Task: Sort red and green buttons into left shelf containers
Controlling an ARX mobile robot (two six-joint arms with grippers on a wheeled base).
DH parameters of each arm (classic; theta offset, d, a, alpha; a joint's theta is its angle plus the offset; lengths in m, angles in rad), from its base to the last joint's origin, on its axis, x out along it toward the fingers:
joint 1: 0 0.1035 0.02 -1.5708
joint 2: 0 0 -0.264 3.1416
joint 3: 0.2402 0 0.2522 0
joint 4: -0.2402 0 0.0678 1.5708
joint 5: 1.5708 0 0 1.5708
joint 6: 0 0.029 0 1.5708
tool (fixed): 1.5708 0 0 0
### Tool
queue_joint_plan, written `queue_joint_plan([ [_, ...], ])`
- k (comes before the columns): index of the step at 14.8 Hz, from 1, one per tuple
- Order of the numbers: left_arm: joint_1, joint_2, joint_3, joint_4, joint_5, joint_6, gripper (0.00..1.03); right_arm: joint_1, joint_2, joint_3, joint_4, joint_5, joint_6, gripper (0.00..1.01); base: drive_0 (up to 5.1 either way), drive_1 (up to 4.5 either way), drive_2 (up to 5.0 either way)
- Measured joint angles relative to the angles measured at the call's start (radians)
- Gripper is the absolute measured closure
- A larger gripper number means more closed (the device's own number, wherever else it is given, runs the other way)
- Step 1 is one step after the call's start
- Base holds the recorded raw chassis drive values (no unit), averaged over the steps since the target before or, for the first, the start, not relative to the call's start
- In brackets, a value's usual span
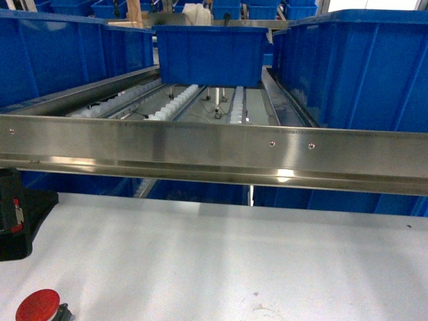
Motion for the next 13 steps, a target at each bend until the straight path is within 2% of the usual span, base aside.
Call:
queue_joint_plan([
  [2, 0.01, 0.053, -0.014, 0.015, 0.045, -0.001, 0.05, 0.0, 0.0, 0.0, 0.0, 0.0, -0.001, 0.72, 0.0, 0.0, 0.0],
  [4, 0.012, 0.129, -0.037, 0.018, 0.055, 0.005, 0.05, 0.0, 0.0, 0.0, 0.0, 0.0, -0.002, 0.72, 0.0, 0.0, 0.0],
  [7, -0.001, 0.192, -0.039, 0.034, 0.038, 0.037, 0.05, 0.0, 0.0, 0.0, 0.0, 0.0, -0.002, 0.72, 0.0, 0.0, 0.0],
  [9, -0.005, 0.263, -0.043, 0.083, 0.044, 0.064, 0.05, 0.0, 0.0, 0.0, 0.0, 0.0, -0.002, 0.73, 0.0, 0.0, 0.0],
  [13, 0.02, 0.418, -0.051, 0.226, 0.068, 0.095, 0.05, 0.0, 0.0, 0.0, 0.0, 0.0, -0.002, 0.73, 0.0, 0.0, 0.0],
])
